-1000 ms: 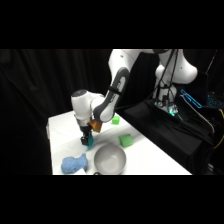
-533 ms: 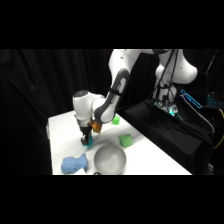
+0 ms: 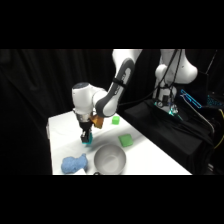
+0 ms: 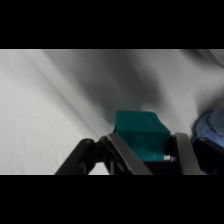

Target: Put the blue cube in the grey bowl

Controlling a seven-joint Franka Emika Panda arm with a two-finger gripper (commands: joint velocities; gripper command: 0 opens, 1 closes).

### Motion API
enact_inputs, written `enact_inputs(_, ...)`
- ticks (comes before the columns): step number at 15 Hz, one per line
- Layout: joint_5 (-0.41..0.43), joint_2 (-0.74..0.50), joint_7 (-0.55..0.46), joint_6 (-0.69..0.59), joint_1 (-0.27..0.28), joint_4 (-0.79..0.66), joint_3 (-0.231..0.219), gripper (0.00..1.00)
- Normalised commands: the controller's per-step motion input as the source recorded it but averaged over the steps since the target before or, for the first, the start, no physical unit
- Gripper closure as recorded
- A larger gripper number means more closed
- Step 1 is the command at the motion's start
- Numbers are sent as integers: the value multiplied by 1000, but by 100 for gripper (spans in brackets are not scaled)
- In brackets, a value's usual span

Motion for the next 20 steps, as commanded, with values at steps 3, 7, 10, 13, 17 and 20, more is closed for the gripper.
enact_inputs(3,-102,-541,-161,-297,82,-364,14,74)
enact_inputs(7,-146,-486,-118,-241,55,-331,60,74)
enact_inputs(10,-131,-429,-96,-147,50,-315,104,74)
enact_inputs(13,-109,-334,-81,-20,53,-269,116,74)
enact_inputs(17,-55,-201,-93,77,56,-192,122,74)
enact_inputs(20,-82,-77,-73,189,90,-123,92,74)
